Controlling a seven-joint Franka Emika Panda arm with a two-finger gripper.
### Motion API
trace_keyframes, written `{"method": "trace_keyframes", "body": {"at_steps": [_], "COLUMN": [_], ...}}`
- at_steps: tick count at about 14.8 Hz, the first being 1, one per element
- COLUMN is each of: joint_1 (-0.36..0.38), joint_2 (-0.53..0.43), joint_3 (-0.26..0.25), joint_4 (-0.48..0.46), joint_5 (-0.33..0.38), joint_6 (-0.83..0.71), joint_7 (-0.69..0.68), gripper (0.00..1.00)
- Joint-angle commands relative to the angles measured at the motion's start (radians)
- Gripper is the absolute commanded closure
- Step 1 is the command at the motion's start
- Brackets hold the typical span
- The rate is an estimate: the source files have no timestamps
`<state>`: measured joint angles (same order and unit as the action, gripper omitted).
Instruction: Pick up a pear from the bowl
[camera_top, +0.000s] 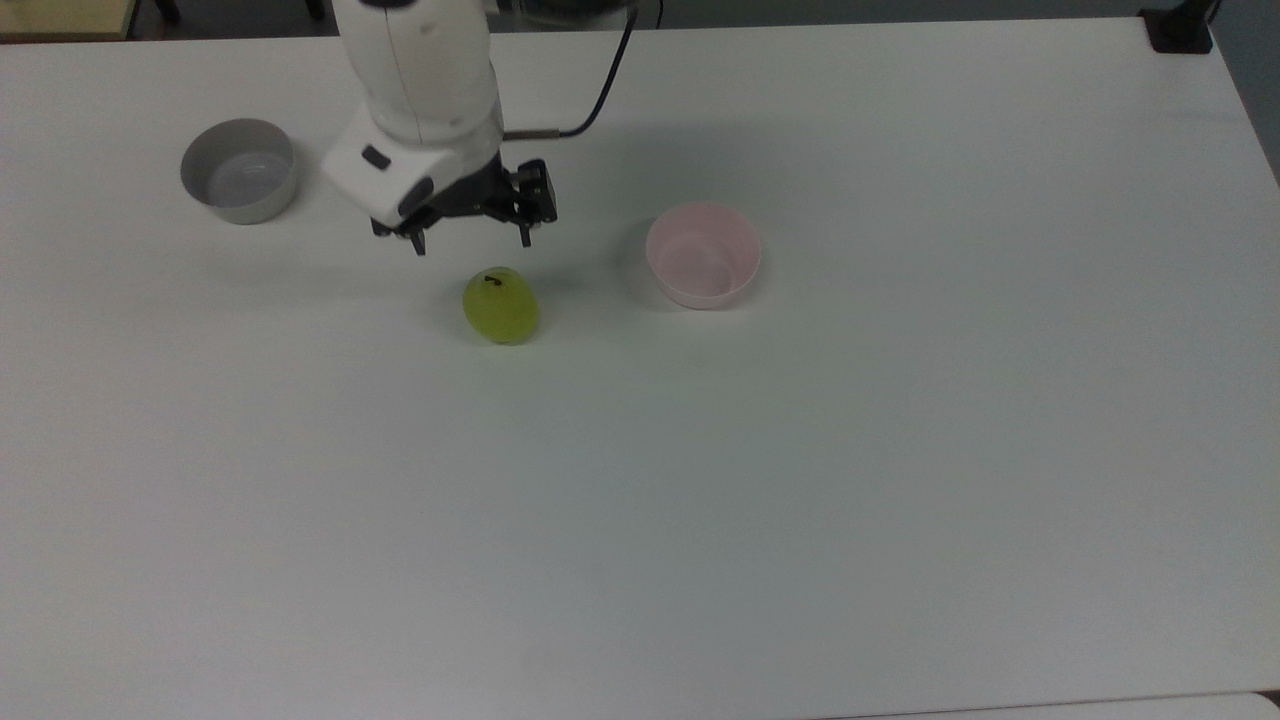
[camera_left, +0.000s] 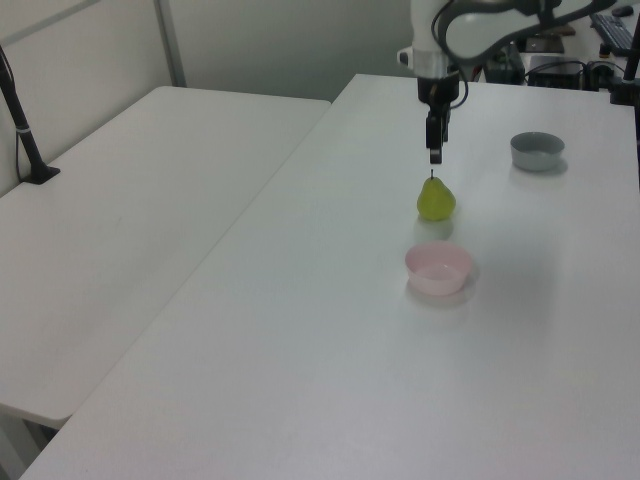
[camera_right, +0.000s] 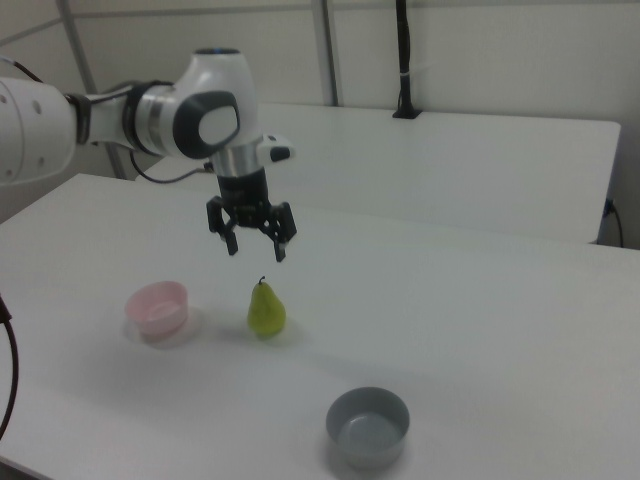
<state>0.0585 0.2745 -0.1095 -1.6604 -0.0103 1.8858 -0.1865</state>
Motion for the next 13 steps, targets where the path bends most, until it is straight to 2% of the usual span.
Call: {"method": "trace_keyframes", "body": {"at_steps": [1, 4, 7, 10, 13], "joint_1": [0.012, 0.003, -0.002, -0.017, -0.017], "joint_2": [-0.102, -0.167, -0.175, -0.19, -0.201], "joint_3": [-0.004, -0.003, -0.002, -0.001, -0.002], "joint_4": [0.04, 0.047, 0.096, 0.099, 0.099], "joint_5": [0.007, 0.001, 0.0, 0.001, -0.002], "joint_6": [-0.095, -0.167, -0.247, -0.266, -0.264], "joint_7": [0.093, 0.122, 0.211, 0.199, 0.341], "gripper": [0.0, 0.0, 0.0, 0.0, 0.0]}}
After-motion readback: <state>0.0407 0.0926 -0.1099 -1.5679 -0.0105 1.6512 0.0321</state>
